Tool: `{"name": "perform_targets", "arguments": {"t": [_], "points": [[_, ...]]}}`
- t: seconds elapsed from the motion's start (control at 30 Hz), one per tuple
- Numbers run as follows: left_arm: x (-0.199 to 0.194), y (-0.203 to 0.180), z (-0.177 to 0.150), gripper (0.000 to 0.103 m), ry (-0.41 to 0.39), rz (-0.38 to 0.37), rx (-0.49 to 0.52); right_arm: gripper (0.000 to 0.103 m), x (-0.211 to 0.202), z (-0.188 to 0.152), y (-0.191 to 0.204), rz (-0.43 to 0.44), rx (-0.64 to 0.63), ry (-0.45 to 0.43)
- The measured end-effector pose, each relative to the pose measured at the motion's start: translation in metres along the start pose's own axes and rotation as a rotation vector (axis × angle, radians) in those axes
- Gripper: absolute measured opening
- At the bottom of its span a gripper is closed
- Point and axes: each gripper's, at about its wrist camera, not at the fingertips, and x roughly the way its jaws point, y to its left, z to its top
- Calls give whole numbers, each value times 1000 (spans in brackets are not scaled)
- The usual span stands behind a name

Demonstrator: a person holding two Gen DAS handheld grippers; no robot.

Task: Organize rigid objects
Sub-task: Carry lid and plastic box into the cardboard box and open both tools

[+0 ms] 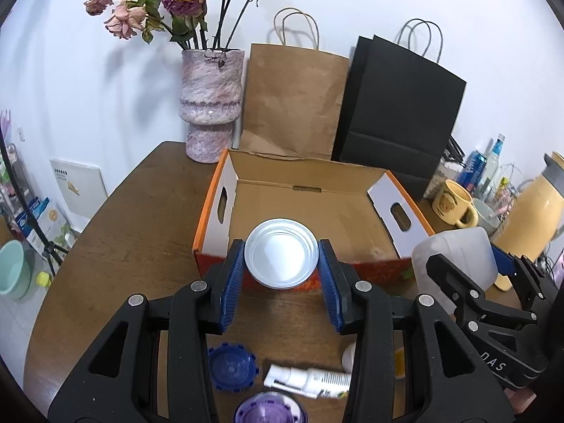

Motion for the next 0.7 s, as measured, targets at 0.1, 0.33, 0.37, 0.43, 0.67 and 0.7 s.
{"name": "perform_targets", "arguments": {"t": [0.1,0.33,0.37,0.43,0.67,0.7], "points": [[9,0,8,37,-9,10,-9,86,11,10,-2,4,-3,-3],[33,5,26,37,-3,28,-33,86,41,27,-2,20,-14,17],[36,6,29,37,-3,31,-36,86,44,28,-2,22,-16,20],[43,7,35,37,-1,36,-41,86,55,32,-1,26,-21,32],[71,7,48,37,14,53,-34,86,86,42,0,41,-33,75],[74,6,49,37,17,57,-30,86,90,44,-1,38,-36,82]]}}
